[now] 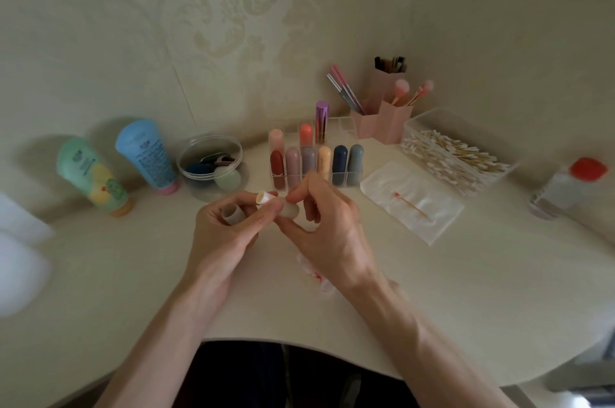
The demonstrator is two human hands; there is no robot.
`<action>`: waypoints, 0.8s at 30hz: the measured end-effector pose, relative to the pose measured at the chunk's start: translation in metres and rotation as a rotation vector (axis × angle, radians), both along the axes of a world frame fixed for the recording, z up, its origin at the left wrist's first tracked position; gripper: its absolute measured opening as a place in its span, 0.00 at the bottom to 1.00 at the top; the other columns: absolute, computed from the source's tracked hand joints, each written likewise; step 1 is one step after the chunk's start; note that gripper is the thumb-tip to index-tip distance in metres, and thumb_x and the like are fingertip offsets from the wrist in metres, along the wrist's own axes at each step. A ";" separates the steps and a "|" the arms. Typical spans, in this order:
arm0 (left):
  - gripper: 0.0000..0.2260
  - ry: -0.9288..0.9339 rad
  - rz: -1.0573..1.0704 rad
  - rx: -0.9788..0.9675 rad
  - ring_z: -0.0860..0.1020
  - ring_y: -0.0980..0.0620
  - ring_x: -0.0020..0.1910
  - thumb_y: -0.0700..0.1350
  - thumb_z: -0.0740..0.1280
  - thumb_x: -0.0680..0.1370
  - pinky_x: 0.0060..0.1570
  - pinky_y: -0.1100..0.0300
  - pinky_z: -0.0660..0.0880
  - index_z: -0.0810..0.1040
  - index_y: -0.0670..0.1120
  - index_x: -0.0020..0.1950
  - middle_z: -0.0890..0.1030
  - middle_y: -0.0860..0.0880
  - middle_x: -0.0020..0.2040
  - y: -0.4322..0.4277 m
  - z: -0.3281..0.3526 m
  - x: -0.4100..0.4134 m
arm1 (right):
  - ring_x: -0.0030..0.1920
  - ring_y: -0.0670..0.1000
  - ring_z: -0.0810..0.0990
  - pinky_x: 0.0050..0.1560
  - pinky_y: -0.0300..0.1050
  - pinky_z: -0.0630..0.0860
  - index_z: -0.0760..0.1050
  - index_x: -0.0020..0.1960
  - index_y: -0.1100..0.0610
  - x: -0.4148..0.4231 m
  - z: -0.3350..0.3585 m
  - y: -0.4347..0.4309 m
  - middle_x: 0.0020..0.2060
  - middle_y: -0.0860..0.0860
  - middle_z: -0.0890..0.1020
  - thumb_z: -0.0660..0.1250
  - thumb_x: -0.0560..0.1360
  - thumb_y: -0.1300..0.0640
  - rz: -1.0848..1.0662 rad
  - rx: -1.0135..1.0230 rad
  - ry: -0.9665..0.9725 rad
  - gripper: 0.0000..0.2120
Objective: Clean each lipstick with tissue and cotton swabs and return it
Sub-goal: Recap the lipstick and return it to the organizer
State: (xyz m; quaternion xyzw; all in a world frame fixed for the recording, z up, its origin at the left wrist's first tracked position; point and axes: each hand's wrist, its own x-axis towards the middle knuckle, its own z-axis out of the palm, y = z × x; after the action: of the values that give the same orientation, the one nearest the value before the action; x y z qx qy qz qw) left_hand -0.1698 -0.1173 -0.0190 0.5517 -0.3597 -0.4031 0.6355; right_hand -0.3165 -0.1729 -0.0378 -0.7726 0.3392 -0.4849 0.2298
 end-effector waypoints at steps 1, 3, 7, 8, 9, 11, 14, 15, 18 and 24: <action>0.13 0.006 0.002 -0.001 0.63 0.44 0.38 0.54 0.79 0.65 0.37 0.54 0.60 0.88 0.48 0.43 0.78 0.29 0.43 0.000 -0.002 0.001 | 0.36 0.41 0.70 0.37 0.33 0.66 0.75 0.46 0.57 0.000 0.001 0.001 0.36 0.33 0.67 0.79 0.75 0.57 -0.006 -0.017 0.011 0.12; 0.15 0.017 0.001 -0.005 0.62 0.46 0.35 0.55 0.80 0.63 0.36 0.55 0.59 0.88 0.47 0.42 0.77 0.37 0.41 -0.001 -0.003 0.001 | 0.37 0.37 0.70 0.37 0.33 0.65 0.74 0.46 0.57 0.000 0.001 0.001 0.38 0.32 0.66 0.79 0.75 0.57 -0.019 -0.043 0.036 0.13; 0.15 0.007 -0.013 0.009 0.64 0.51 0.32 0.55 0.80 0.63 0.36 0.56 0.61 0.88 0.48 0.44 0.76 0.42 0.39 0.000 -0.002 0.001 | 0.38 0.36 0.71 0.37 0.30 0.65 0.74 0.47 0.57 -0.001 0.002 0.002 0.39 0.31 0.66 0.78 0.76 0.56 -0.031 -0.085 0.053 0.12; 0.15 -0.002 -0.022 0.019 0.67 0.53 0.31 0.54 0.79 0.64 0.36 0.58 0.63 0.87 0.48 0.46 0.76 0.43 0.37 0.000 -0.002 0.001 | 0.37 0.38 0.71 0.37 0.31 0.66 0.75 0.48 0.57 -0.001 0.002 0.002 0.39 0.31 0.67 0.78 0.76 0.55 -0.034 -0.079 0.047 0.12; 0.15 -0.020 -0.033 0.031 0.71 0.55 0.32 0.53 0.78 0.65 0.36 0.61 0.67 0.87 0.49 0.50 0.78 0.47 0.36 0.000 -0.002 0.001 | 0.37 0.40 0.72 0.36 0.33 0.68 0.75 0.49 0.57 -0.001 0.003 0.002 0.39 0.32 0.68 0.77 0.76 0.54 -0.044 -0.067 0.041 0.12; 0.19 -0.078 -0.076 0.053 0.78 0.60 0.38 0.51 0.75 0.71 0.42 0.65 0.73 0.82 0.51 0.61 0.79 0.55 0.38 -0.001 -0.005 0.001 | 0.38 0.44 0.74 0.37 0.34 0.72 0.76 0.52 0.55 -0.004 0.003 -0.001 0.40 0.34 0.72 0.77 0.76 0.52 -0.086 -0.040 0.029 0.12; 0.22 -0.235 -0.146 0.053 0.79 0.61 0.47 0.44 0.68 0.83 0.56 0.64 0.76 0.71 0.57 0.76 0.77 0.50 0.49 -0.001 -0.014 0.001 | 0.42 0.42 0.79 0.39 0.30 0.72 0.78 0.55 0.51 -0.013 0.003 -0.007 0.44 0.38 0.77 0.78 0.76 0.55 -0.124 0.033 0.025 0.12; 0.23 -0.303 -0.148 0.051 0.79 0.57 0.49 0.44 0.65 0.84 0.59 0.63 0.74 0.67 0.59 0.79 0.76 0.48 0.51 -0.002 -0.017 0.002 | 0.43 0.42 0.79 0.40 0.29 0.72 0.78 0.56 0.51 -0.015 0.004 -0.008 0.45 0.39 0.79 0.77 0.76 0.56 -0.115 0.049 0.026 0.12; 0.27 -0.395 -0.160 -0.009 0.76 0.49 0.43 0.42 0.63 0.85 0.52 0.63 0.75 0.62 0.60 0.81 0.76 0.44 0.50 -0.004 -0.024 0.004 | 0.46 0.43 0.80 0.45 0.34 0.76 0.80 0.57 0.51 -0.016 0.005 -0.007 0.48 0.41 0.81 0.78 0.76 0.57 -0.083 0.048 0.037 0.12; 0.30 -0.401 -0.175 -0.082 0.80 0.53 0.32 0.36 0.71 0.80 0.39 0.62 0.78 0.69 0.57 0.78 0.83 0.50 0.46 -0.007 -0.022 0.002 | 0.46 0.41 0.80 0.45 0.44 0.80 0.82 0.57 0.54 -0.017 0.001 -0.010 0.51 0.39 0.81 0.77 0.76 0.62 -0.034 -0.041 0.078 0.12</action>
State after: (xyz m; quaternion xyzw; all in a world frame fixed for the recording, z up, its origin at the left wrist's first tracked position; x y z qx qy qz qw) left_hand -0.1681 -0.1241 -0.0414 0.5610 -0.5414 -0.3241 0.5358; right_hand -0.3331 -0.1825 -0.0371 -0.7895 0.3513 -0.4651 0.1923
